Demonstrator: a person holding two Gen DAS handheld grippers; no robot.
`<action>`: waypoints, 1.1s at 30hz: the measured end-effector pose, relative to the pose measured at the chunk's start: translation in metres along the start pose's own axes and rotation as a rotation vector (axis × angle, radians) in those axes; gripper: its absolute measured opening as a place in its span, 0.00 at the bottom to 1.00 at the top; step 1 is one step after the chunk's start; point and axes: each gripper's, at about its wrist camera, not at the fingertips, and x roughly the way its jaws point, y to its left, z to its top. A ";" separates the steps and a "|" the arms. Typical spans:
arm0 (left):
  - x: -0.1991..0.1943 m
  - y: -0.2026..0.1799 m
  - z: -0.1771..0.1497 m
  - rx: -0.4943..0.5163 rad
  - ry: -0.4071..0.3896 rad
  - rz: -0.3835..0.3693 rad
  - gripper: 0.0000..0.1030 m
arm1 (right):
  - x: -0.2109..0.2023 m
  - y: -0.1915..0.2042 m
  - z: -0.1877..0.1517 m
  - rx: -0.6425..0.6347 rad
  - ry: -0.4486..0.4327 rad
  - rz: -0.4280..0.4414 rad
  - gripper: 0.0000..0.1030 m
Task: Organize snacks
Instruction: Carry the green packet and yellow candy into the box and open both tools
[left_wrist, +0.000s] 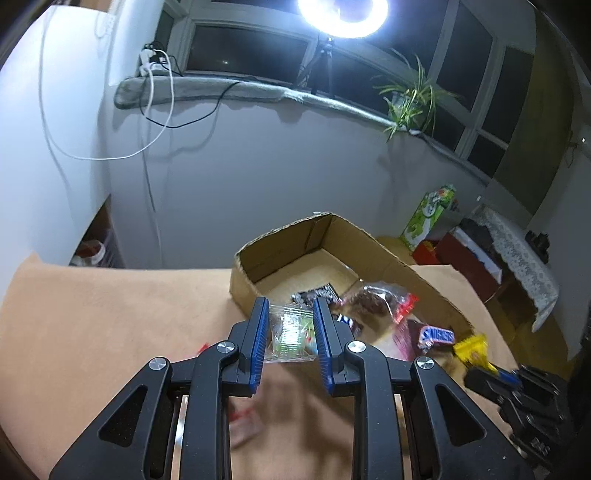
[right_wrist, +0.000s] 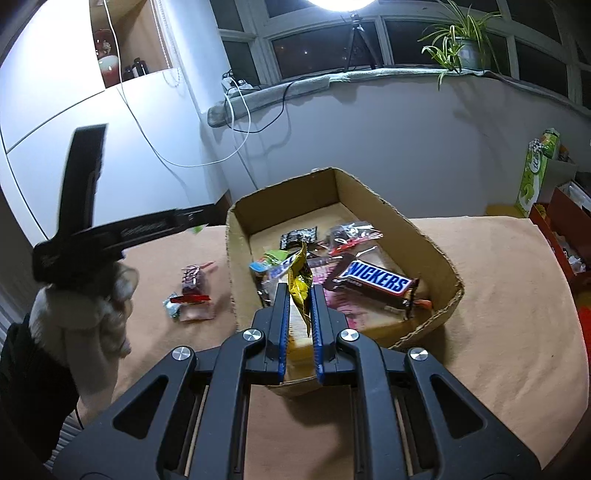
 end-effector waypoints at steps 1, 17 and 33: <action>0.005 -0.001 0.002 0.003 0.004 0.002 0.22 | 0.002 -0.002 0.001 0.001 0.002 0.000 0.11; 0.043 -0.019 0.014 -0.015 0.050 -0.008 0.22 | 0.017 -0.004 0.001 -0.008 0.028 0.012 0.11; 0.013 -0.012 0.017 -0.034 0.010 0.001 0.44 | -0.008 -0.002 0.001 0.015 -0.031 -0.007 0.58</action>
